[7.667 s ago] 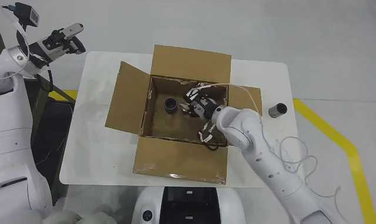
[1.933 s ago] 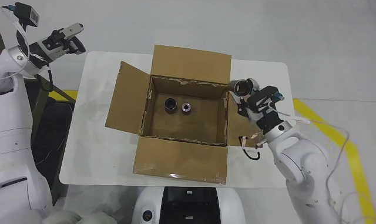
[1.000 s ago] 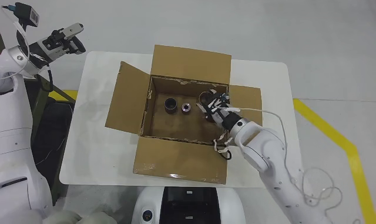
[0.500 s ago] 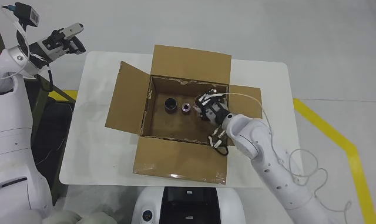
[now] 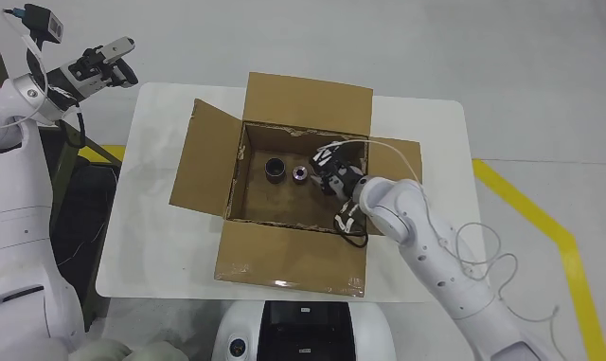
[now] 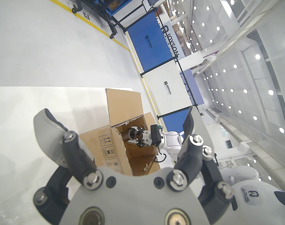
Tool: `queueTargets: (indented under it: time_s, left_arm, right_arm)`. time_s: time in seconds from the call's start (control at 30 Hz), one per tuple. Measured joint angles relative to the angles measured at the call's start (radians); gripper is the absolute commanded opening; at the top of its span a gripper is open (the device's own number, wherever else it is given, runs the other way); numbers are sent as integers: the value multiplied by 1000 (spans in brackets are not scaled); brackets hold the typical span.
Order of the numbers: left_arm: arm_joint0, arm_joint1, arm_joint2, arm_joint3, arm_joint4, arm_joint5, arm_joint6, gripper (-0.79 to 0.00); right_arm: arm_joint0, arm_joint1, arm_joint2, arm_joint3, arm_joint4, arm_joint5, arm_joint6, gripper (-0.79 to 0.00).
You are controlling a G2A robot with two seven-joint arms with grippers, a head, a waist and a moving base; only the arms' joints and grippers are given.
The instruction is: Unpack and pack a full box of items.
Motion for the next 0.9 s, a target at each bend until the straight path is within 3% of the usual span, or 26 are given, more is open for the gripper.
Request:
queueTargets:
  time_s: [0.27, 0.4, 0.63, 0.9]
  left_arm:
    - [0, 0, 0, 0, 0, 0, 0, 0]
    - [0, 0, 0, 0, 0, 0, 0, 0]
    - [0, 0, 0, 0, 0, 0, 0, 0]
    - [0, 0, 0, 0, 0, 0, 0, 0]
  right_arm:
    - [26, -7, -14, 25, 10, -3, 44, -785]
    - [35, -11, -20, 38, 18, -3, 55, -637]
    - [50, -17, -31, 60, 25, -2, 64, -588]
    - [47, -18, -30, 46, 13, 2, 82, -459]
